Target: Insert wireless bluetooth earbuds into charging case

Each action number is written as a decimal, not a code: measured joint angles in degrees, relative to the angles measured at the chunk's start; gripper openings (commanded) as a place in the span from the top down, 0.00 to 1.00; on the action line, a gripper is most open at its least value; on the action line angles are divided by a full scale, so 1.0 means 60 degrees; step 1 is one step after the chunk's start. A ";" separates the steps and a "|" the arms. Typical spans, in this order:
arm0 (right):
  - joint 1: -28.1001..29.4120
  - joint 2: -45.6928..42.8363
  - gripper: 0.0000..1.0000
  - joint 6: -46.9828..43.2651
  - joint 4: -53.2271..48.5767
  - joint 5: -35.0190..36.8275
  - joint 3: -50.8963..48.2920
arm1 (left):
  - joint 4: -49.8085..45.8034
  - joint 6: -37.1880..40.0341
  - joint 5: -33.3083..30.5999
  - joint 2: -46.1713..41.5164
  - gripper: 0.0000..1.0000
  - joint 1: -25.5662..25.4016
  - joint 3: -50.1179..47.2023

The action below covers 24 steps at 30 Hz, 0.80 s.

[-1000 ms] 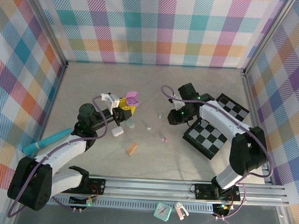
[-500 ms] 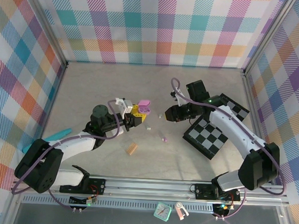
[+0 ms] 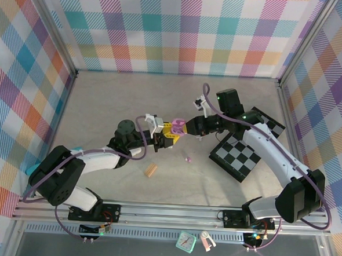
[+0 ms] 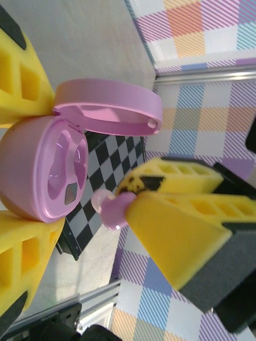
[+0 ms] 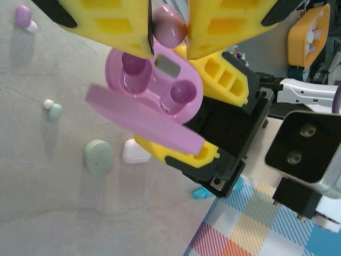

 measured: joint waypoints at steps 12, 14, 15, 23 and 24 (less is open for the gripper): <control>0.0000 -0.0047 0.76 0.0025 0.0095 0.0000 0.0000 | 0.0696 -0.0317 0.0284 0.0211 0.71 -0.0091 0.0124; 0.0000 -0.0084 0.75 0.0025 0.0095 0.0025 0.0000 | 0.0860 -0.0412 0.0306 0.0295 0.71 -0.0091 0.0124; 0.0000 -0.0098 0.75 0.0029 0.0091 0.0029 0.0000 | 0.0976 -0.0484 0.0313 0.0350 0.71 -0.0091 0.0124; 0.0000 -0.0157 0.66 0.0066 0.0087 0.0098 0.0000 | 0.1330 -0.0801 0.0353 0.0474 0.72 -0.0117 0.0178; 0.0000 -0.0175 0.66 0.0062 0.0087 0.0102 0.0000 | 0.1330 -0.0827 0.0357 0.0474 0.72 -0.0120 0.0178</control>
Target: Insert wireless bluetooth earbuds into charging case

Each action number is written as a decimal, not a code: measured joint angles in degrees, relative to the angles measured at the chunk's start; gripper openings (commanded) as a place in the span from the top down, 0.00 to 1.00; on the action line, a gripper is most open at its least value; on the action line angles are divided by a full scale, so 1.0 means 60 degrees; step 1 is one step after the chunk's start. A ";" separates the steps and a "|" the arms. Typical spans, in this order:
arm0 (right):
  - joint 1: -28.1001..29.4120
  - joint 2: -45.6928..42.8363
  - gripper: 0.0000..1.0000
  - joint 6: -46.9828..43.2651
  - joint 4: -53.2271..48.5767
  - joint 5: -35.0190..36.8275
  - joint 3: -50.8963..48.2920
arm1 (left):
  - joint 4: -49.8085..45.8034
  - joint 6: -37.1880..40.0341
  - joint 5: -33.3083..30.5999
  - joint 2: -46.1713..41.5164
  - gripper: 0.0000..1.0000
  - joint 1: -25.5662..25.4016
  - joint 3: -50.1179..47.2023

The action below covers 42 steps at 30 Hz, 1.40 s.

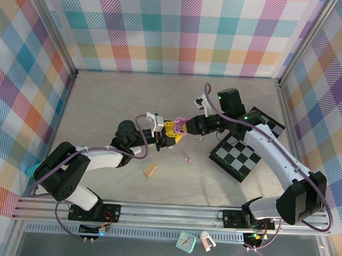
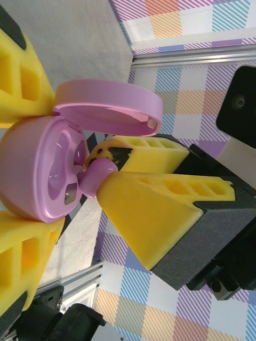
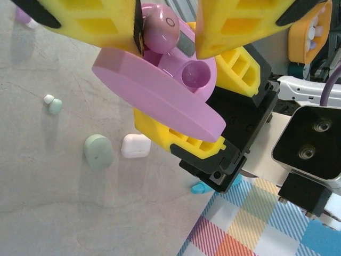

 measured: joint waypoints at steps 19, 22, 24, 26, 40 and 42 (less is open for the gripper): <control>0.0000 -0.0477 0.33 -0.0055 -0.0022 0.0222 0.0000 | -0.0004 -0.0025 0.0022 -0.0004 0.72 -0.0018 0.0120; 0.0000 -0.0831 0.32 -0.0237 0.0000 0.0284 -0.0138 | -0.0080 0.0051 -0.0007 -0.0029 0.72 -0.0015 0.0120; 0.0000 -0.1297 0.31 -0.0379 0.0044 0.0364 -0.0470 | -0.0149 0.0109 -0.0015 -0.0131 0.72 0.0025 0.0106; -0.0018 -0.1902 0.31 -0.0514 0.0127 0.0441 -0.0929 | -0.0138 0.0109 -0.0007 -0.0280 0.72 0.0157 0.0066; -0.0780 -0.2896 0.35 0.2014 0.2510 0.1239 -0.4903 | -0.0259 -0.0171 -0.0004 -0.1909 0.72 0.1366 -0.0597; -0.0495 -0.2514 0.34 0.2579 0.2900 0.1432 -0.5275 | -0.0397 -0.0142 -0.0007 -0.2157 0.72 0.1366 -0.0605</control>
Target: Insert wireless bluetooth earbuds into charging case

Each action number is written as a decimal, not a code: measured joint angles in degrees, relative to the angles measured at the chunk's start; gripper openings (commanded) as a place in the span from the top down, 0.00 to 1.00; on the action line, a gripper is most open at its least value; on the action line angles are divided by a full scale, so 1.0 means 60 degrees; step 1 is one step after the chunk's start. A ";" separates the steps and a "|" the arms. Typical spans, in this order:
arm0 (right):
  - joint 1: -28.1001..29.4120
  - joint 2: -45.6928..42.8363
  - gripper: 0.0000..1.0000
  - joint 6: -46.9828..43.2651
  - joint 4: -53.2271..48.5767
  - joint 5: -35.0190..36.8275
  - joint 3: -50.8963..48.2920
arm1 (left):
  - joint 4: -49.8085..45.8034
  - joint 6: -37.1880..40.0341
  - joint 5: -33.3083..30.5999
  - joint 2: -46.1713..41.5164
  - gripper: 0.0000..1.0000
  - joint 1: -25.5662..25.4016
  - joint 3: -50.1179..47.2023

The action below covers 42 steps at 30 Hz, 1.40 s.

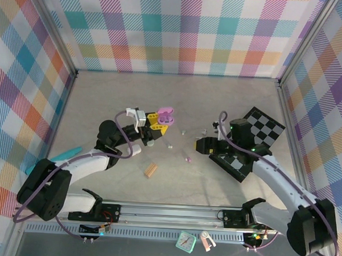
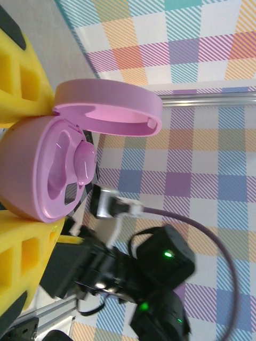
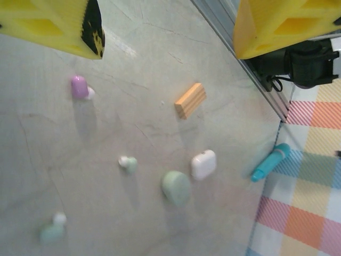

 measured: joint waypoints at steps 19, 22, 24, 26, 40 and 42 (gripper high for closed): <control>0.2492 0.3045 0.36 0.2889 0.2346 0.1614 -0.1024 | 0.0186 -0.0404 0.0033 -0.0310 0.72 0.0437 -0.0171; 0.2503 0.3435 0.37 0.3031 0.2503 0.1803 -0.0947 | 0.0273 -0.0437 0.0036 -0.0310 0.72 0.0437 -0.0171; 0.2506 0.3581 0.38 0.3115 0.2575 0.1982 -0.0867 | 0.0277 -0.0441 0.0036 -0.0310 0.72 0.0437 -0.0171; 0.2503 0.3676 0.38 0.3173 0.2605 0.2200 -0.0761 | 0.0277 -0.0441 0.0036 -0.0310 0.72 0.0437 -0.0178; 0.1985 0.4054 0.38 0.2820 0.2062 0.3013 0.0127 | 0.0273 -0.0441 0.0044 -0.0310 0.72 0.0437 -0.0186; 0.1902 0.4175 0.38 0.2692 0.2018 0.3005 0.0291 | 0.0277 -0.0441 0.0044 -0.0310 0.72 0.0437 -0.0186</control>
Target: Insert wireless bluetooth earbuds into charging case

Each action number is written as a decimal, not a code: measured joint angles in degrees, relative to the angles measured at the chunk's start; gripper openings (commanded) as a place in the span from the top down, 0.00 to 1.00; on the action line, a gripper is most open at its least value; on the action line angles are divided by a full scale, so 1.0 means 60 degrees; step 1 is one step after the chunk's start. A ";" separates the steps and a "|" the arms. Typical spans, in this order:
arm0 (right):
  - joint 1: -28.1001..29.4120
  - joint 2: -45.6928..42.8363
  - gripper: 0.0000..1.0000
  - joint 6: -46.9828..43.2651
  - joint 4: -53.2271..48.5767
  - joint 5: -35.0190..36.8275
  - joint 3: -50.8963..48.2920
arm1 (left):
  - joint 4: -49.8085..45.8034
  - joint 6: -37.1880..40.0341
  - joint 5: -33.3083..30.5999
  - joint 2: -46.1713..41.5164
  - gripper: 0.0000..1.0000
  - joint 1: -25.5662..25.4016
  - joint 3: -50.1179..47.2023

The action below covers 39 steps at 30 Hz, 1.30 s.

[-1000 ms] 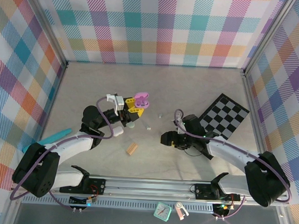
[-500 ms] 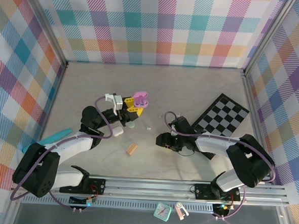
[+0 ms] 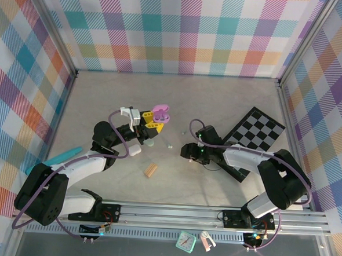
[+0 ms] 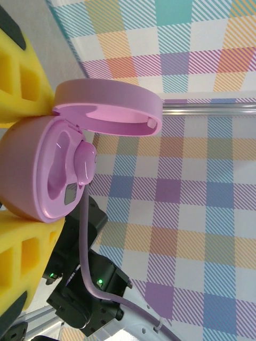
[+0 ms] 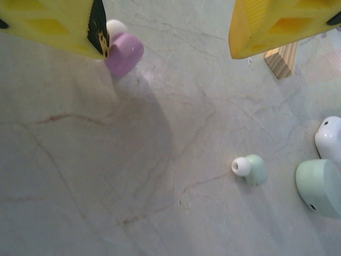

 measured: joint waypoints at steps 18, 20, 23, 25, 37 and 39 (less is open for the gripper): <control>0.1483 0.0240 0.43 -0.1698 -0.3483 0.3319 0.1956 | -0.0076 0.0011 -0.0747 -0.0018 0.72 0.0721 -0.0321; 0.1894 0.0466 0.44 -0.1840 -0.4014 0.4065 0.2350 | -0.0302 0.0047 -0.0980 -0.0149 0.72 0.0922 -0.0321; 0.2430 0.1071 0.46 -0.2047 -0.4674 0.5049 0.2962 | -0.0754 0.0157 -0.1351 -0.0528 0.72 0.1155 -0.0324; 0.2732 0.1563 0.47 -0.2124 -0.5056 0.5650 0.3351 | -0.1056 0.0291 -0.1581 -0.0816 0.72 0.1235 -0.0324; 0.3614 0.3340 0.56 -0.2616 -0.6655 0.7777 0.4761 | -0.2073 0.0627 -0.2062 -0.1432 0.72 0.1337 -0.0324; 0.3614 0.3450 0.57 -0.2674 -0.6790 0.7923 0.4841 | -0.2113 0.0627 -0.2058 -0.1435 0.72 0.1337 -0.0324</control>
